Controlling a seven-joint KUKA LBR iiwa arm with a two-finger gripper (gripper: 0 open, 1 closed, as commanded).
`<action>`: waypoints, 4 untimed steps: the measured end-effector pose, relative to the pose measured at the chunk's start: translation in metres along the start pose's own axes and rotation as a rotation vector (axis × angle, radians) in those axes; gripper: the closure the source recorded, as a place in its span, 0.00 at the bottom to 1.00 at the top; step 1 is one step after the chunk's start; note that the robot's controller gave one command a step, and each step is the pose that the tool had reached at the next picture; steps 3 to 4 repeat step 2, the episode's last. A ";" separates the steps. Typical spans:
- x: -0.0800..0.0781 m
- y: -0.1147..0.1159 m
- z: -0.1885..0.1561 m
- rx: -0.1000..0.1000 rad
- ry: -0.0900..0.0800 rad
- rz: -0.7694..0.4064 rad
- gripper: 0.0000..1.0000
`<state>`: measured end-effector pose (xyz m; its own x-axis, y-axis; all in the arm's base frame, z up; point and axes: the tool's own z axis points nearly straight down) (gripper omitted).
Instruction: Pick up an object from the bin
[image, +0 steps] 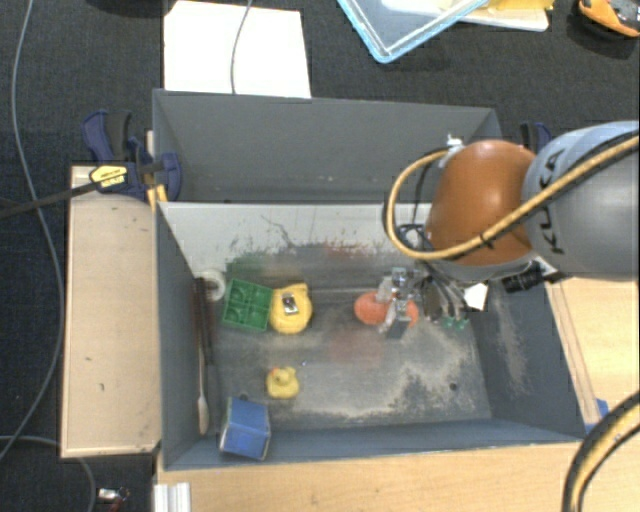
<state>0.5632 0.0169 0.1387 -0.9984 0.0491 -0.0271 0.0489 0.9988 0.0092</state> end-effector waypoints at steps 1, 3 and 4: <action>0.000 0.012 -0.057 -0.001 -0.001 -0.002 1.00; -0.006 0.019 -0.099 0.000 0.006 -0.003 1.00; -0.006 0.019 -0.099 0.000 0.006 -0.003 1.00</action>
Offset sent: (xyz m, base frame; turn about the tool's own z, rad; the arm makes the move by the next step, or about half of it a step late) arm 0.0169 0.0304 0.1993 0.0008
